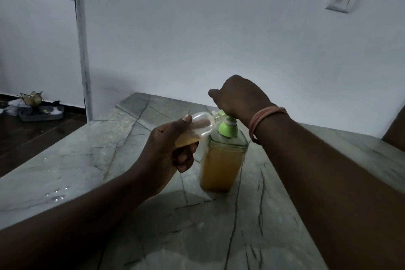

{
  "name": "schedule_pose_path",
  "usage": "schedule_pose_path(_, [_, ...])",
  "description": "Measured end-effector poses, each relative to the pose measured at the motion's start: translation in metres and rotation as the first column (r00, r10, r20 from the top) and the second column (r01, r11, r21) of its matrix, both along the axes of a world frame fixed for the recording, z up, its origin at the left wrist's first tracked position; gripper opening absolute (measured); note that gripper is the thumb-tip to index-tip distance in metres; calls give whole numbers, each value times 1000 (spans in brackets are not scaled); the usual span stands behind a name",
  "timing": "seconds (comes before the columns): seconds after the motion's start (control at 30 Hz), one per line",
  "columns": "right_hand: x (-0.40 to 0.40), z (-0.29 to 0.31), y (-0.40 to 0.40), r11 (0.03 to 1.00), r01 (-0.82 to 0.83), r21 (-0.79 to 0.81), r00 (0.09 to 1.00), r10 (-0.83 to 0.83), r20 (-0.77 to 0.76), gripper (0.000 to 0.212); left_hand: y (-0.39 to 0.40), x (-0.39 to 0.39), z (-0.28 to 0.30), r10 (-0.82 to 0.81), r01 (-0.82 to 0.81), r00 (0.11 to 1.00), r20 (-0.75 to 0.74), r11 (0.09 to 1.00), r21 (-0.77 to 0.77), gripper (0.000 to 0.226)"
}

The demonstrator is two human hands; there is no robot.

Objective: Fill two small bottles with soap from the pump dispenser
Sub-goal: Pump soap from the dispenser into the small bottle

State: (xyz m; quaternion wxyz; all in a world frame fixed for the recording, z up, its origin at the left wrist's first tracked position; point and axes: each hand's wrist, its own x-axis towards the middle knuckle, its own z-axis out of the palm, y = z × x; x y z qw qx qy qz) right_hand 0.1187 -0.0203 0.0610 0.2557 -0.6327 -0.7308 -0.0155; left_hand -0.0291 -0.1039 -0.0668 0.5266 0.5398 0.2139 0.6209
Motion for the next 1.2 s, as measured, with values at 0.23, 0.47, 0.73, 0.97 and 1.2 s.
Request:
schedule_pose_path(0.23, [-1,1,-5,995,-3,-96,1000,5,14,25,-3,2,1,25,-25,999,-23,1000,-7,35])
schedule_pose_path(0.47, [1,1,-5,999,-31,-33,999,30,-23,28,-3,2,2,7,-7,1000,-6,1000,-7,38])
schedule_pose_path(0.73, [-3,3,-4,996,3,-91,998,2,57,26,-7,3,3,8,-8,1000,11,1000,-16,40])
schedule_pose_path(0.97, [1,-5,2,1000,1,-30,1000,-2,-21,26,-5,1,0,-76,84,992,97,994,-76,41])
schedule_pose_path(1.2, [-4,2,-2,997,26,-70,996,-20,86,24,-7,1,1,-19,20,999,28,999,-37,38])
